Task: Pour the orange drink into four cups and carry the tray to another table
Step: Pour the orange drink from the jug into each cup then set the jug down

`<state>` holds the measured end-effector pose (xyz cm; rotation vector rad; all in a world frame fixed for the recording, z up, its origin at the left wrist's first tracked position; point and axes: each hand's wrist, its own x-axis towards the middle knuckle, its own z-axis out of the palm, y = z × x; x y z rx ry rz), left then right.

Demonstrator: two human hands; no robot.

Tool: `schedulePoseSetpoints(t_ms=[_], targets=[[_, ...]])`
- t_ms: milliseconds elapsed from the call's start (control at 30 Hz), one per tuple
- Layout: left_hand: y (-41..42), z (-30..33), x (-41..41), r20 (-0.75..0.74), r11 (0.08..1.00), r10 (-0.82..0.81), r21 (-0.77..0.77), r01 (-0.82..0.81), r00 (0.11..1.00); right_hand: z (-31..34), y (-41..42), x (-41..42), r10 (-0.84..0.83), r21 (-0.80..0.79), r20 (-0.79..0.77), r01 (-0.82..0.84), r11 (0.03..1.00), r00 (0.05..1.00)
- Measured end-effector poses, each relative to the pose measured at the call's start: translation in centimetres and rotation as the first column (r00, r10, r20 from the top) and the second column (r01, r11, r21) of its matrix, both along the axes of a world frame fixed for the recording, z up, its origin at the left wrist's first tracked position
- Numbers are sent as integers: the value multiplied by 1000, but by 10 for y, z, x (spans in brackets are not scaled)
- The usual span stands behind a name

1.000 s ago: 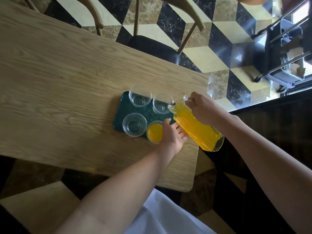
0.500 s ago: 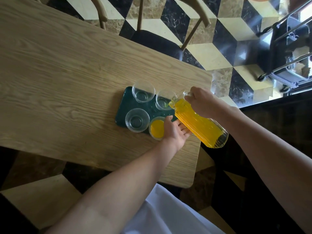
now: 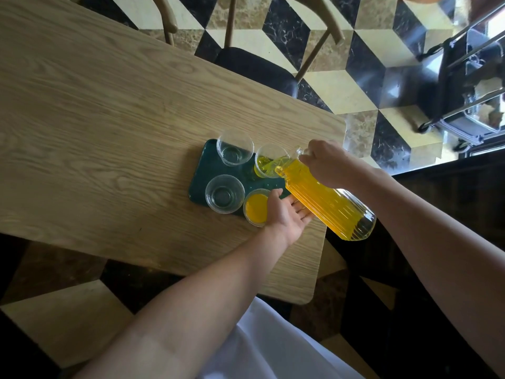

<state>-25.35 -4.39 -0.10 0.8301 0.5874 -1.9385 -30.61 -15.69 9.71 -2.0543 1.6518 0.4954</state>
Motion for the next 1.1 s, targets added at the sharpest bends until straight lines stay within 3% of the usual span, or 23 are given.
schedulePoseSetpoints(t_ms=[1100], targets=[[-4, 18, 5, -25, 1000, -17, -20, 16, 1000, 14, -6, 10, 9, 17, -34, -8, 1000, 999]])
